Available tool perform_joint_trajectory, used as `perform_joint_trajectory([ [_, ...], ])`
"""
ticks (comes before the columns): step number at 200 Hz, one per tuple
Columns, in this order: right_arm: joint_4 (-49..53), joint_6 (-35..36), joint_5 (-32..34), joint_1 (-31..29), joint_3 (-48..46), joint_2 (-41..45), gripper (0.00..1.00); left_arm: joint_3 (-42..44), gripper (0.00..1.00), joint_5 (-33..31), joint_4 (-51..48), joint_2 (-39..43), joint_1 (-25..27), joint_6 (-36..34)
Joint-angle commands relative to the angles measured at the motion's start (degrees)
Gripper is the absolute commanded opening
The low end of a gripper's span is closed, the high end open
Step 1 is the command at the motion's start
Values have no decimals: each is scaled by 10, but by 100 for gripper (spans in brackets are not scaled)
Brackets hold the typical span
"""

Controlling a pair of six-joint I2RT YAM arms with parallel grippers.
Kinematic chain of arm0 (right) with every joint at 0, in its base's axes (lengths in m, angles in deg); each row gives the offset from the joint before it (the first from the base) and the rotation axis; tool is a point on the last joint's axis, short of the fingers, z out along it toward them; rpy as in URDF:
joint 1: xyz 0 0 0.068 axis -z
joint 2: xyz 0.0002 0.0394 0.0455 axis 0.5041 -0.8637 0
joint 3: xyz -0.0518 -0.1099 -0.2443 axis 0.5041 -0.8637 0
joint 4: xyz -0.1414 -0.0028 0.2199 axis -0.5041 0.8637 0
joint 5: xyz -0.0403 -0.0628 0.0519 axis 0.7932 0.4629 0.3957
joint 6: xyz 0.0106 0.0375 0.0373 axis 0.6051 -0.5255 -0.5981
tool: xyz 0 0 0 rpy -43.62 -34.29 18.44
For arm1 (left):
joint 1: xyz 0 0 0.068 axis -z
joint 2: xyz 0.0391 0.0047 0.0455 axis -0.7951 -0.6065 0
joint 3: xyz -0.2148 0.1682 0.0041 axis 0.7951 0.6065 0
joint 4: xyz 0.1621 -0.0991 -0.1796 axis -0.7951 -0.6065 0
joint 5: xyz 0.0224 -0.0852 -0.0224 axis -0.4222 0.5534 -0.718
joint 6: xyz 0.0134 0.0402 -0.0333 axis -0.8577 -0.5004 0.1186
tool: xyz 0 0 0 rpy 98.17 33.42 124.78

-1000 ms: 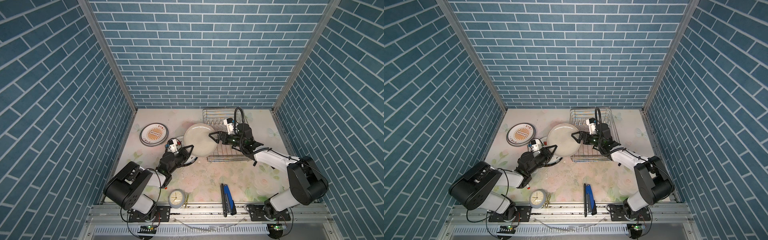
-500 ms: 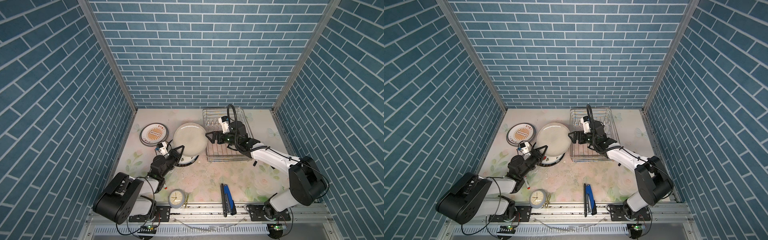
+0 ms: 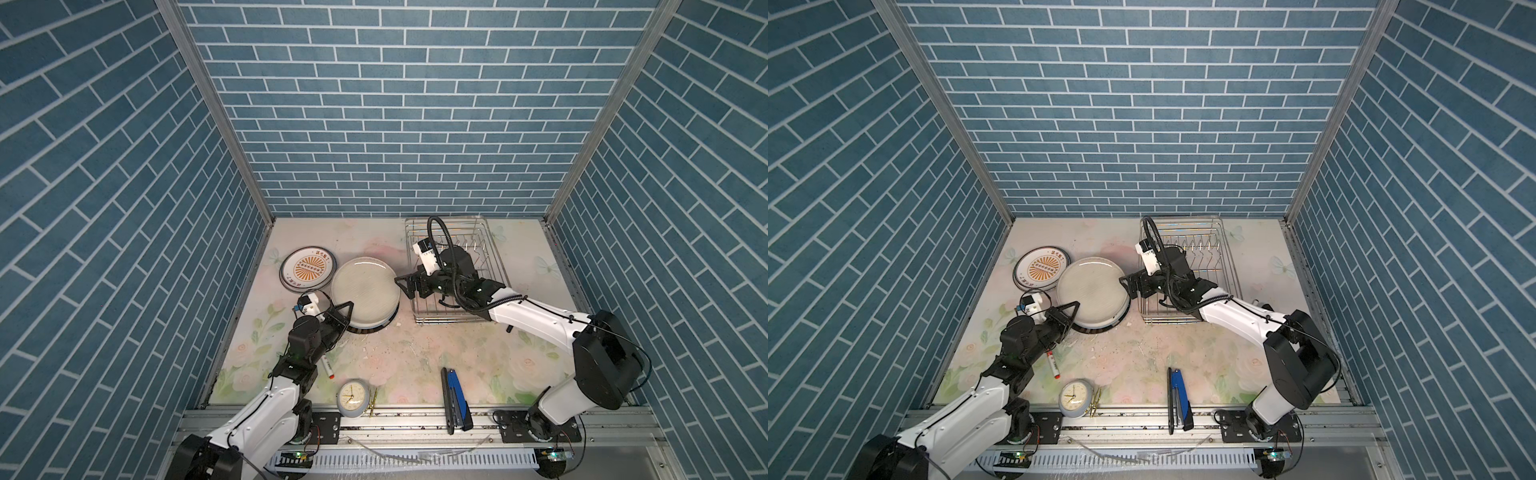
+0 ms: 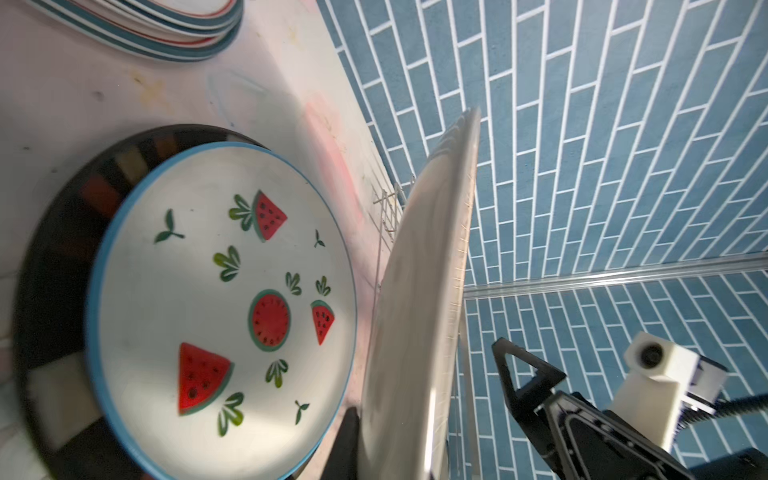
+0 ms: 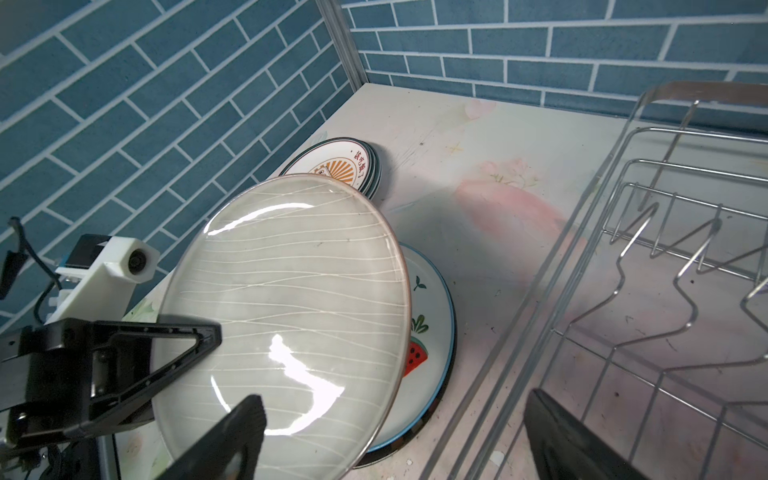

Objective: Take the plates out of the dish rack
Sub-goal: 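Carry the grey plate over the watermelon plate with the left gripper while the right releases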

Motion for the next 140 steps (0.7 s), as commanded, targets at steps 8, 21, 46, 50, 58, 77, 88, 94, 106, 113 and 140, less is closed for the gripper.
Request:
perform_joint_trajectory([
  [8,26,69,-15,-22,47,-17,96,-17,0,-7,32,-21,-9,-13],
  [21,42,82,-21,-29,59,-29,95,-15,0,-2,62,-51,-12,-7],
  [46,65,102,-22,-45,76,-50,94,-19,0,1,98,-98,-13,-3],
  [50,69,105,-21,-46,79,-53,94,-20,0,1,100,-104,-13,-3],
  [58,73,110,-20,-49,81,-57,94,-20,0,2,107,-114,-13,-2],
  [77,80,118,-21,-54,87,-68,94,-17,0,-6,114,-129,-13,-1],
  [88,90,120,-24,-55,96,-78,94,-18,0,-9,115,-137,-13,-1],
  [94,96,121,-24,-55,103,-85,94,-17,0,-8,116,-140,-13,1],
  [106,113,123,-24,-56,118,-100,94,-17,0,-5,123,-147,-14,2],
  [113,121,124,-24,-56,126,-108,93,-19,0,-7,121,-149,-14,2],
  [140,144,130,-24,-59,158,-136,91,-29,11,-5,110,-169,-14,2],
])
